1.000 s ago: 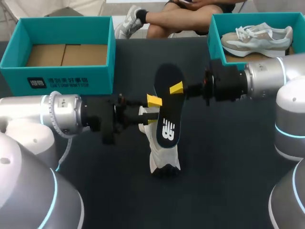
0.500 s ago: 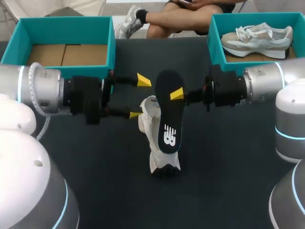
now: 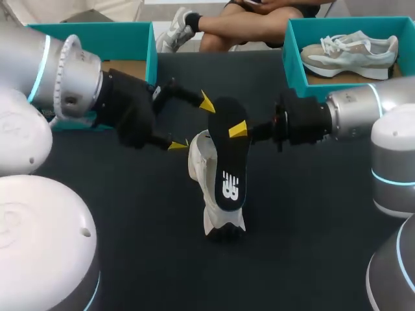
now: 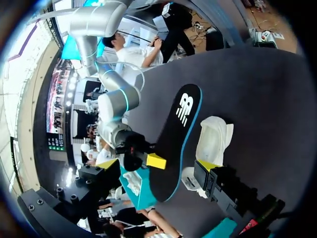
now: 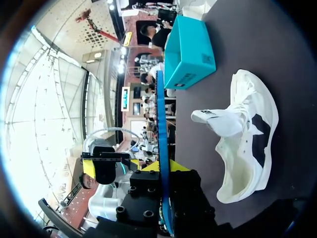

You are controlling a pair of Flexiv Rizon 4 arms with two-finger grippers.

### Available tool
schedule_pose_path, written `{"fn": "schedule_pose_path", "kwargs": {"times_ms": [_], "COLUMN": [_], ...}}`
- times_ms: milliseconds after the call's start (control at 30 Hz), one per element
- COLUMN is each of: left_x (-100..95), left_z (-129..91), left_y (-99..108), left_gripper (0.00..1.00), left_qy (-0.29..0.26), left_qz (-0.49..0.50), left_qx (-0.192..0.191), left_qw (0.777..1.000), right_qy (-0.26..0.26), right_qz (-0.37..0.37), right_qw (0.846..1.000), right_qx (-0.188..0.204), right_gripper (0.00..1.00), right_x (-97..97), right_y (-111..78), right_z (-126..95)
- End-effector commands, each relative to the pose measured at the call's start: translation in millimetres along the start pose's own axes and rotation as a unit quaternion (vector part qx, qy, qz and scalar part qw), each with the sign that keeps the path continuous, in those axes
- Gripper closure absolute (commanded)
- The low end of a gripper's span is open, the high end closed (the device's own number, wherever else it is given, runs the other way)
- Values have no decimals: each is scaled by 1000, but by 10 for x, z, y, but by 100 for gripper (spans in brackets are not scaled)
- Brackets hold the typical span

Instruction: Take the shoe out of the shoebox, open the shoe tongue, remove and reinsert the insole, then place the shoe into the shoebox

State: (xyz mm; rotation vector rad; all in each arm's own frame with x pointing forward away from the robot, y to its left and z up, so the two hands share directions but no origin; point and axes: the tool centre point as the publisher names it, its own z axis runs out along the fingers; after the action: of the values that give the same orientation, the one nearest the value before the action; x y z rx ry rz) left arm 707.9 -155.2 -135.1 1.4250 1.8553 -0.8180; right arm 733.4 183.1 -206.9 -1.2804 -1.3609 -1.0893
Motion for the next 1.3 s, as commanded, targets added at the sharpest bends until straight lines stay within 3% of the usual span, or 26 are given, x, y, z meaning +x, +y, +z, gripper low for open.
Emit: {"fn": "schedule_pose_path", "kwargs": {"times_ms": [33, 67, 100, 133, 167, 200, 300, 333, 533, 633, 967, 1300], "left_x": [-52, -63, -89, -104, -113, -117, -132, -136, -142, -146, -197, -213], "left_z": [29, 38, 76, 97, 87, 93, 72, 71, 145, 178, 337, 423], "left_y": [23, 13, 28, 25, 39, 61, 93, 100, 152, 151, 172, 209], "left_gripper": [0, 0, 0, 0, 0, 0, 0, 0, 0, 0, 0, 0], "left_qy": [121, 129, 190, 211, 222, 254, 297, 312, 399, 440, 495, 510], "left_qz": [-8, -1, -20, -12, -27, -36, -43, -43, -48, -38, 2, 22], "left_qx": [-4, -5, 1, -6, 11, -1, -15, 1, 5, -9, -7, -10], "left_qw": [993, 992, 982, 977, 975, 966, 954, 949, 916, 897, 869, 860], "right_qy": [1, 0, -2, -2, -3, -8, -10, -10, -11, -14, -14, -14], "right_qz": [0, 0, 0, 1, 1, 2, 2, 2, 1, 2, 1, -1], "right_qw": [1000, 1000, 1000, 1000, 1000, 1000, 1000, 1000, 1000, 1000, 1000, 1000], "right_qx": [7, 10, 11, 12, 16, 20, 20, 20, 21, 21, 23, 22], "right_gripper": [100, 100, 100, 100, 100, 100, 100, 100, 100, 100, 100, 100], "right_x": [-19, -23, -28, -32, -39, -44, -48, -48, -55, -62, -66, -63], "right_y": [39, 40, 39, 38, 36, 34, 26, 22, 1, -7, -17, -16], "right_z": [52, 59, 69, 74, 77, 80, 83, 83, 80, 83, 120, 116]}}
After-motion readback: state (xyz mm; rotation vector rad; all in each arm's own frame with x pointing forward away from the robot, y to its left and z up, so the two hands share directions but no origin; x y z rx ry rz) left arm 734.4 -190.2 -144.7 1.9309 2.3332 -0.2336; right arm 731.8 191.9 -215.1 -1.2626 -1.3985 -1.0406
